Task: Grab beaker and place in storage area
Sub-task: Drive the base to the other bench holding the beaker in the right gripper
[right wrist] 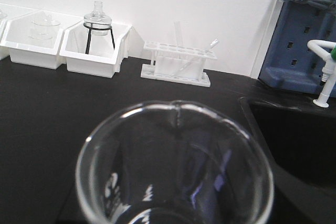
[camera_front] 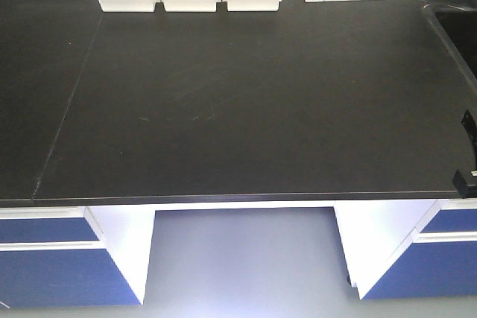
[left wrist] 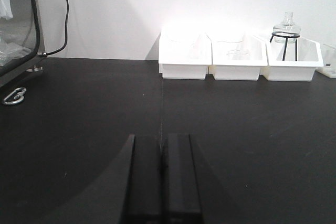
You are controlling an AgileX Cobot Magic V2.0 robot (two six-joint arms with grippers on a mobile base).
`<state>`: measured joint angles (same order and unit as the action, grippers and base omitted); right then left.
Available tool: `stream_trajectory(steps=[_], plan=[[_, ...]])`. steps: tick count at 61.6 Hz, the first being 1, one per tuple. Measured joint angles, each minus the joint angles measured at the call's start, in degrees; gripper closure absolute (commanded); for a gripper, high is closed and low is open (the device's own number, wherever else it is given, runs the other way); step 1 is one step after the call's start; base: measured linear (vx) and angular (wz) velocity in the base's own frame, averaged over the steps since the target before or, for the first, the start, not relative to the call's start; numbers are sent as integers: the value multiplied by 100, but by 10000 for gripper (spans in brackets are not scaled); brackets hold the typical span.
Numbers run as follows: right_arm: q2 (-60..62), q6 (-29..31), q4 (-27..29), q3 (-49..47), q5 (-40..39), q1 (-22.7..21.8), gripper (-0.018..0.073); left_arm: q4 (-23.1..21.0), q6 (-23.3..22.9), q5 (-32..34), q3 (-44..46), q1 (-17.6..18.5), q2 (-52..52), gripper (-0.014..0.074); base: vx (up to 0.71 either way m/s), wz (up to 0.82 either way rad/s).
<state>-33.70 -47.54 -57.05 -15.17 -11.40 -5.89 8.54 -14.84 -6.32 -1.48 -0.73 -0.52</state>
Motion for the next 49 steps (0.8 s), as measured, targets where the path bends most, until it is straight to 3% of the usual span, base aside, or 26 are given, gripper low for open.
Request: stream_trajectory(steps=[24,49], plan=[[0,0,0,0,-5,0,559,0,0,0,0,0,0,605,-4,4],[0,0,0,0,-5,0,559,0,0,0,0,0,0,605,-24,0]])
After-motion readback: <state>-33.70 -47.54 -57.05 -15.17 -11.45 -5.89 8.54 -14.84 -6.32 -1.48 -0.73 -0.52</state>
